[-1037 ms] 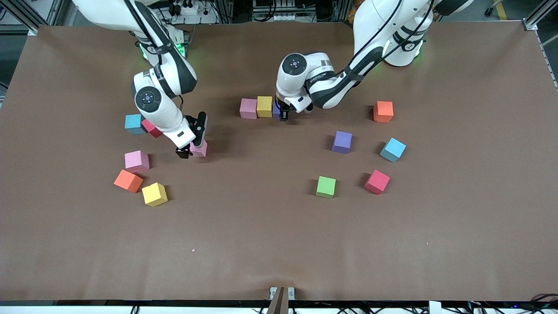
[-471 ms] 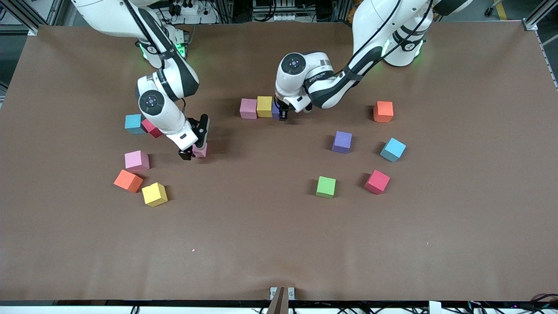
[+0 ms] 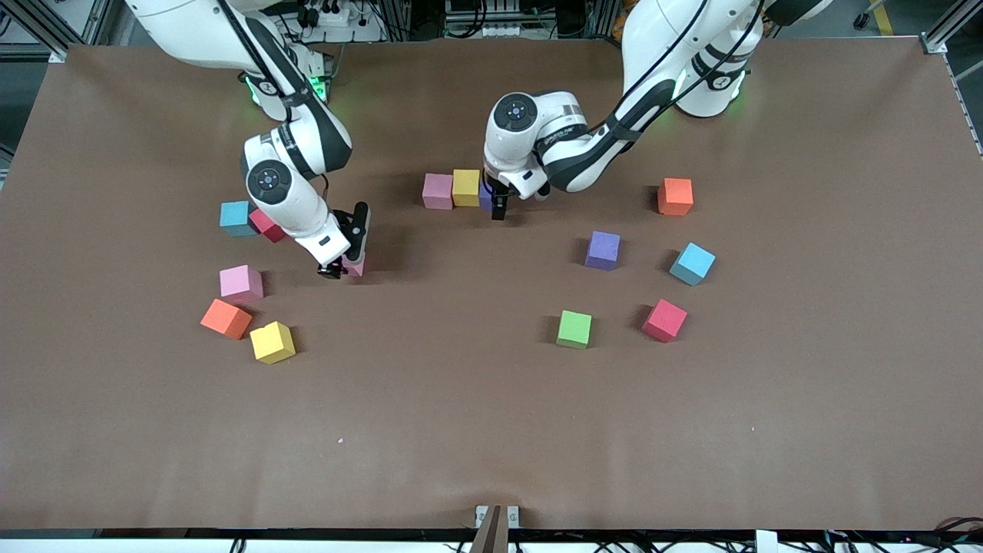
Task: Form number 2 with 11 blocks
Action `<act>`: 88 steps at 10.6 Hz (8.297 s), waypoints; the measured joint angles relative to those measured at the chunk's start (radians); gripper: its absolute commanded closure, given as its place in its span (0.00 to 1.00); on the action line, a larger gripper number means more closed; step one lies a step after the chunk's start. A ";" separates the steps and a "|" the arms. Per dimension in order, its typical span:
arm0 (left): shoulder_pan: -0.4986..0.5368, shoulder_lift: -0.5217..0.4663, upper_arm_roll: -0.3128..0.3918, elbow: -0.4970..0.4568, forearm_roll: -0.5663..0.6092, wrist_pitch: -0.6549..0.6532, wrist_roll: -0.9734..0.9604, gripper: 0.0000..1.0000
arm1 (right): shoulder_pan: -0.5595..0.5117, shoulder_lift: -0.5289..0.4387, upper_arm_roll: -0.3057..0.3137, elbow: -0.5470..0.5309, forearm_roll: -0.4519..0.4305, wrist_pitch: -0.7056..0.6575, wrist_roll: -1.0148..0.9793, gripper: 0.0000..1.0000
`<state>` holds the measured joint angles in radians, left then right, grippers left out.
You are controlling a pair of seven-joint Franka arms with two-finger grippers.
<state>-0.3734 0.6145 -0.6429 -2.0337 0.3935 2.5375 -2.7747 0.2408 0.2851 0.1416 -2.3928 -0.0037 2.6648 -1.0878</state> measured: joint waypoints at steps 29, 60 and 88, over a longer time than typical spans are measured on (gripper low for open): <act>0.681 -0.014 0.010 0.159 0.173 -0.198 0.690 0.00 | 0.467 0.304 0.048 0.543 -0.003 -0.175 2.011 0.81; 0.588 0.033 -0.131 0.243 0.173 -0.195 1.378 0.71 | 0.129 0.134 0.166 0.567 -0.033 -0.472 1.747 0.00; -0.024 0.203 0.049 0.342 0.232 -0.140 1.380 0.00 | -0.578 0.420 0.316 0.590 -0.501 -0.226 0.919 0.07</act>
<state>-0.3979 0.8180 -0.5944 -1.6920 0.6256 2.3973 -1.3943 -0.3377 0.7054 0.4576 -1.8028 -0.5049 2.4392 -0.1692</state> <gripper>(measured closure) 0.167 0.000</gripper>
